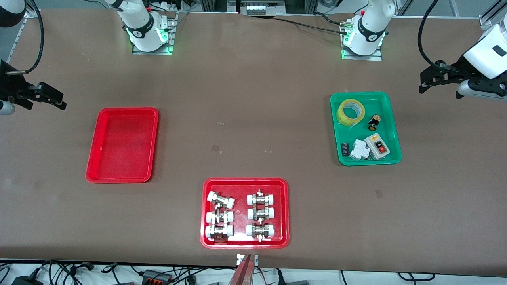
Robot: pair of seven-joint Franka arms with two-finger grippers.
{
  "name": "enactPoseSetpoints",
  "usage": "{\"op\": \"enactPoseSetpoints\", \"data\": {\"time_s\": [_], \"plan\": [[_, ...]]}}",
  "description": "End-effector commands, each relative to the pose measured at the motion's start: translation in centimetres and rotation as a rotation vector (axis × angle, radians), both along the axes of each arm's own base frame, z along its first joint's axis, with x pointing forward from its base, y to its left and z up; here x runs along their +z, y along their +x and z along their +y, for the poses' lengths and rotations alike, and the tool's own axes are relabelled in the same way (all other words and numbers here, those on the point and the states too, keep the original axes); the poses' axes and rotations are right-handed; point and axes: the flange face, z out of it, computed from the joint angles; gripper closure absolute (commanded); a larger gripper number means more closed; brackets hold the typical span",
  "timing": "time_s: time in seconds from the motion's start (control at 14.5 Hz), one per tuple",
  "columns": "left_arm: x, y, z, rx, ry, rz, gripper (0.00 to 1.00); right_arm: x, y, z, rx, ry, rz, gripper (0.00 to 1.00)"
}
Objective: Left arm passes tape to right arm into tray
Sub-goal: 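Move the left gripper down over the tape roll in the green tray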
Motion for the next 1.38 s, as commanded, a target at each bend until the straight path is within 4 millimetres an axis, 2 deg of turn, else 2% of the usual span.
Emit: {"op": "enactPoseSetpoints", "data": {"time_s": [0.0, 0.41, 0.62, 0.76, 0.83, 1.03, 1.17, 1.24, 1.31], "plan": [[0.5, 0.0, 0.1, 0.003, -0.014, 0.005, 0.00, 0.7, -0.6, 0.1, 0.018, -0.004, -0.002, 0.00], [0.4, 0.1, 0.0, 0.001, -0.015, 0.007, 0.00, 0.8, -0.5, 0.2, 0.021, -0.009, -0.009, 0.00], [-1.7, 1.0, -0.5, -0.010, -0.019, 0.051, 0.00, 0.9, -0.5, 0.1, 0.017, -0.009, -0.012, 0.00], [-3.9, 1.2, -1.1, -0.028, -0.020, 0.136, 0.00, 1.0, -0.5, 0.1, 0.018, -0.009, -0.011, 0.00], [-5.5, 1.8, -1.9, -0.045, -0.022, 0.170, 0.00, 0.9, -0.4, 0.2, 0.009, -0.007, -0.009, 0.00], [-13.8, 3.5, -2.8, -0.062, -0.032, 0.325, 0.00, 1.2, -0.3, 0.1, 0.004, -0.007, -0.012, 0.00], [-18.2, 3.9, -2.1, -0.034, -0.038, 0.404, 0.00, 1.3, -0.3, 0.2, 0.006, -0.008, -0.014, 0.00], [-20.3, 3.9, -1.3, -0.015, -0.041, 0.441, 0.00, 1.3, -0.3, 0.2, 0.012, -0.008, -0.014, 0.00], [-21.9, 3.8, 0.3, 0.025, -0.047, 0.464, 0.00, 1.2, -0.3, 0.2, 0.014, -0.008, -0.012, 0.00]]}}
